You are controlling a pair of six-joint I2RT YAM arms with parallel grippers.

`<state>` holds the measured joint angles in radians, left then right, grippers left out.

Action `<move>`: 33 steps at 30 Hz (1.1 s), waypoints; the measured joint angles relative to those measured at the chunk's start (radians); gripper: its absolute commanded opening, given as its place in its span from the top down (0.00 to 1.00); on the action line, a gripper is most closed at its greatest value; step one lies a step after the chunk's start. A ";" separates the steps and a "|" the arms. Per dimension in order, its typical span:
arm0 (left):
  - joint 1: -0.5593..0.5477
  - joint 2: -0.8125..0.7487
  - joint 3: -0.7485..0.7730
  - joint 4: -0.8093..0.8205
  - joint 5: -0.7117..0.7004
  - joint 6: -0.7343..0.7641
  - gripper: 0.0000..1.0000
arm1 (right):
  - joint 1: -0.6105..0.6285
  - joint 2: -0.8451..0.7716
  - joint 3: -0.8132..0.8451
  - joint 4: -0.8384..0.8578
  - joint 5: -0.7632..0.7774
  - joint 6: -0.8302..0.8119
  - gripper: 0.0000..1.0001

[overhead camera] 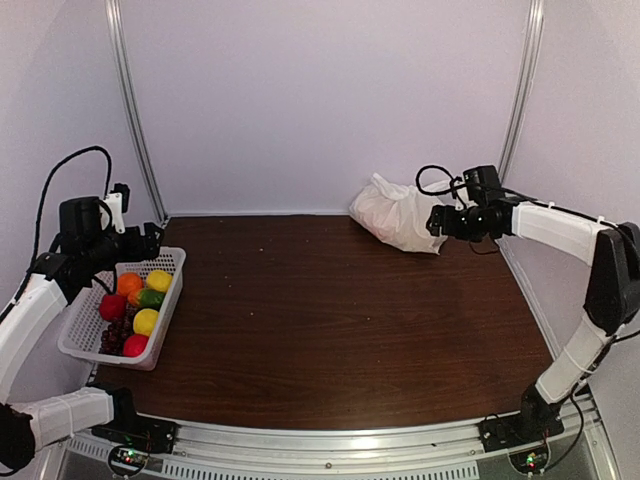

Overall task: Untie the knot of the plastic bag and take out the fruit
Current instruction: Move the takeout bag to the center of the board.

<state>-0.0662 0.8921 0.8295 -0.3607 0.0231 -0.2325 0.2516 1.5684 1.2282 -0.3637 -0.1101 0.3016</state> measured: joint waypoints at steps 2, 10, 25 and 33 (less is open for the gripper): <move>0.000 0.000 0.000 -0.001 0.004 0.006 0.03 | 0.000 0.077 0.051 0.021 -0.007 0.009 0.14; 0.000 0.001 0.000 -0.001 0.008 0.026 0.03 | 0.000 0.307 0.201 0.079 0.023 0.012 0.13; 0.000 0.019 0.000 -0.007 0.004 0.052 0.03 | -0.014 0.449 0.245 0.091 0.135 -0.010 0.19; 0.000 0.050 0.000 -0.007 0.015 0.060 0.02 | -0.028 0.515 0.299 0.125 0.068 -0.037 0.40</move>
<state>-0.0662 0.9417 0.8295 -0.3679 0.0380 -0.1722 0.2237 2.0838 1.5276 -0.2390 -0.0418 0.2646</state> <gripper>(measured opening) 0.975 0.688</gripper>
